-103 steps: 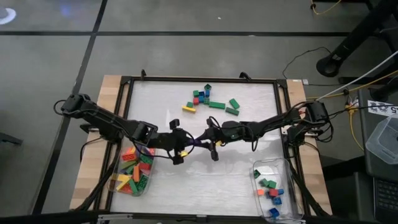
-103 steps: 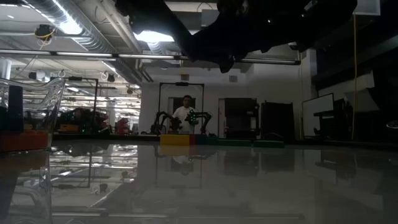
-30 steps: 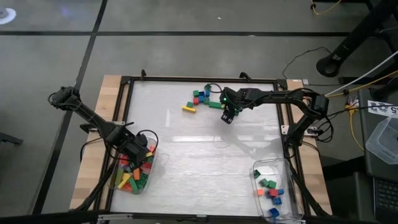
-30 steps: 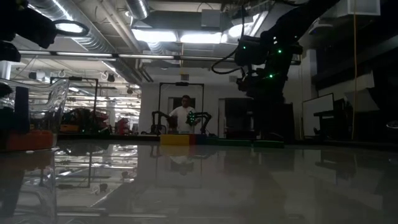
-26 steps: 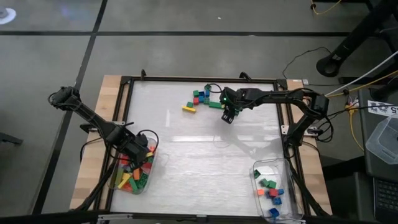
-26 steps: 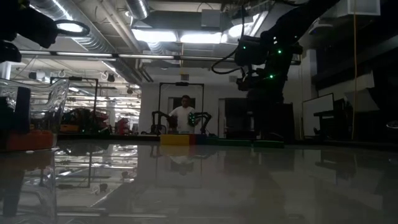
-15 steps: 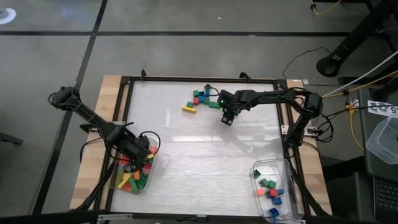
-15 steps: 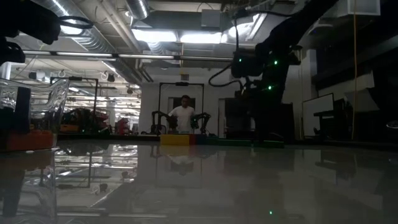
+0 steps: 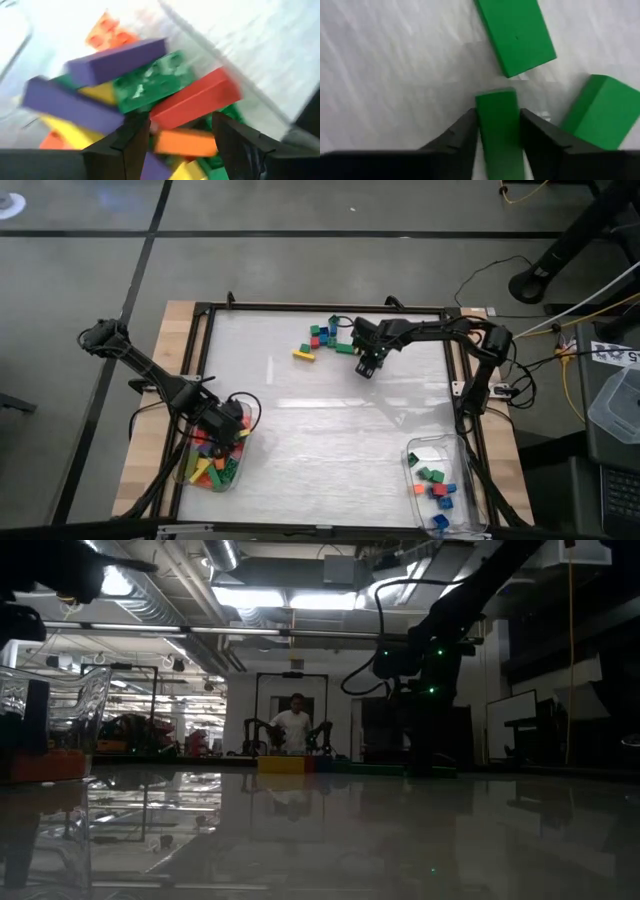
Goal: Sort blocks by size
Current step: Put the large green wooden block into the left transparent bin
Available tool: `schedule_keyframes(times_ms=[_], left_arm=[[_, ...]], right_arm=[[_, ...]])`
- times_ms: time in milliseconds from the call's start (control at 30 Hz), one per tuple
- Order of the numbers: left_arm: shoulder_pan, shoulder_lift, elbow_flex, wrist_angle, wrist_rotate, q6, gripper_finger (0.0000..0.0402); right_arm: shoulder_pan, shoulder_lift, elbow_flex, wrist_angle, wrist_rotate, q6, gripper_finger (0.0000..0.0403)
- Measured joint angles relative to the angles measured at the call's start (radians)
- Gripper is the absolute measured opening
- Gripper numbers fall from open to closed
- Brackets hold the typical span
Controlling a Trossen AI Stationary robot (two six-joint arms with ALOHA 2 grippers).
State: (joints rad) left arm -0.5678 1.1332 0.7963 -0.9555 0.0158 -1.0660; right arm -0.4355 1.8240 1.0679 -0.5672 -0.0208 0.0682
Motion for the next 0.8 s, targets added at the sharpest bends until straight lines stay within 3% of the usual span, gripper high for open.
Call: schedule_keyframes(times_ms=[100,267,433,533,667,800], left_arm=[[0.000,0.000,0.000,0.075,0.000,0.003,0.0201],[0.000,-0.001,0.000,0.225,0.000,0.056,0.0192],[0.000,-0.002,0.000,0.374,-0.013,0.090,0.0187],[0.000,-0.002,0.000,0.450,-0.111,0.099,0.0188],[0.023,-0.002,0.000,0.522,-0.324,0.131,0.0188],[0.054,0.006,0.000,0.565,-0.490,0.381,0.0187]], right_arm=[[0.000,0.000,0.002,0.003,-0.030,0.007,0.0094],[0.019,0.007,0.028,0.024,-0.128,0.013,0.0094],[0.055,0.009,0.059,0.124,-0.326,0.015,0.0094],[0.097,0.009,0.061,0.238,-0.422,0.043,0.0095],[0.179,0.008,0.063,0.396,-0.451,0.058,0.0102],[0.266,0.008,0.063,0.530,-0.449,0.058,0.0102]])
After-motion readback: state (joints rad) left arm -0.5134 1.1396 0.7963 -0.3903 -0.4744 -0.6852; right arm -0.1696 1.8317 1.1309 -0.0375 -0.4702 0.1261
